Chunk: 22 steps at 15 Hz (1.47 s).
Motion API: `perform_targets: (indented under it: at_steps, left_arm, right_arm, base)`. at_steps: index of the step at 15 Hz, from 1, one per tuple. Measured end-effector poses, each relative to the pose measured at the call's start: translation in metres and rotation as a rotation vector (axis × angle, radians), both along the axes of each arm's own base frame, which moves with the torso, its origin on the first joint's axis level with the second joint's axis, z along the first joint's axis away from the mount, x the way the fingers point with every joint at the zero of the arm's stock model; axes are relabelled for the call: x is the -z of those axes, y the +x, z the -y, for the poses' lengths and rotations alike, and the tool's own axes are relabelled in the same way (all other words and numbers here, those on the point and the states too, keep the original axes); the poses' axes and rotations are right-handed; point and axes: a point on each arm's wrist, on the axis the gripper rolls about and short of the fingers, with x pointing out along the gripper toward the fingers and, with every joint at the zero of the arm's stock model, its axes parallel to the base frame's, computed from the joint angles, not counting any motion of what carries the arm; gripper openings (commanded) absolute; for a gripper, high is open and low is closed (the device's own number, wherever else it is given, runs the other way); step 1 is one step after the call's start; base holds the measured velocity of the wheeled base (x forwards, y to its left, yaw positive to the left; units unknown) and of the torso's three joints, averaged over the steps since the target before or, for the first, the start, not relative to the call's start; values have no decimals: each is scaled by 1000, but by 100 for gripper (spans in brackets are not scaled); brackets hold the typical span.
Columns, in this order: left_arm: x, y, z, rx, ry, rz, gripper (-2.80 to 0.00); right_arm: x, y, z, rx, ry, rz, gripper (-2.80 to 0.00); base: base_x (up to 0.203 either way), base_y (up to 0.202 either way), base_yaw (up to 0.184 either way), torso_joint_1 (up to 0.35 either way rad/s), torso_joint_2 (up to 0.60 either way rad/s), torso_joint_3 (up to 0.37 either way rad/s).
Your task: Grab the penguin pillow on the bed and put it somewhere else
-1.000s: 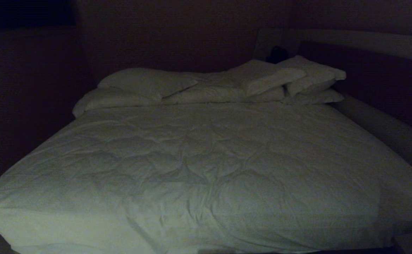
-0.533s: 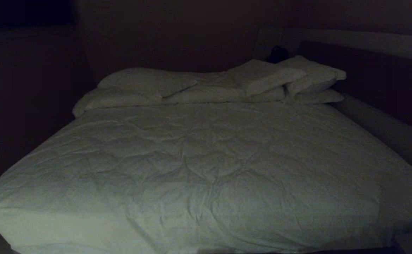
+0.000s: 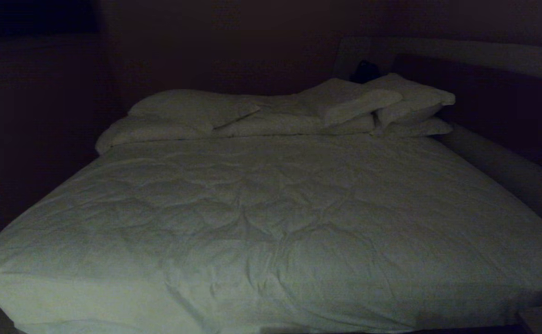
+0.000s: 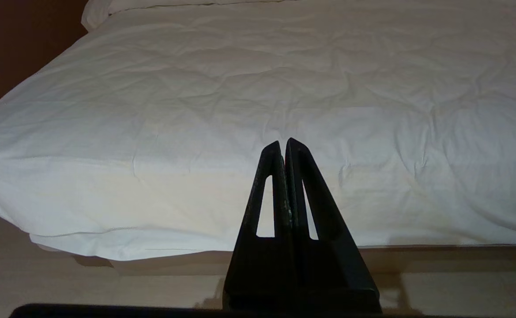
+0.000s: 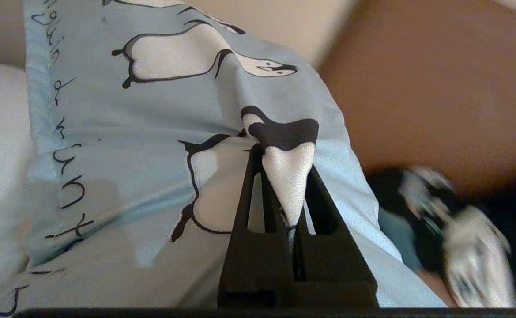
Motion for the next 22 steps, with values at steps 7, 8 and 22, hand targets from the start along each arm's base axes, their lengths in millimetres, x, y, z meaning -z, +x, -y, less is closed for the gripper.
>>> perform_targets:
  at_steps: [7,8,22]
  left_arm:
    - [0,0,0,0,0,0,-280]
    - [0,0,0,0,0,1,-280]
    - [0,0,0,0,0,0,-280]
  right_arm:
    - [19,-6,31,264,105,-24,-280]
    - [23,-5,37,283,130,-21,-280]
    - [60,-11,94,236,407,72,-280]
  base:
    - [0,0,0,0,0,0]
    - [0,0,0,0,0,0]
    - [0,0,0,0,0,0]
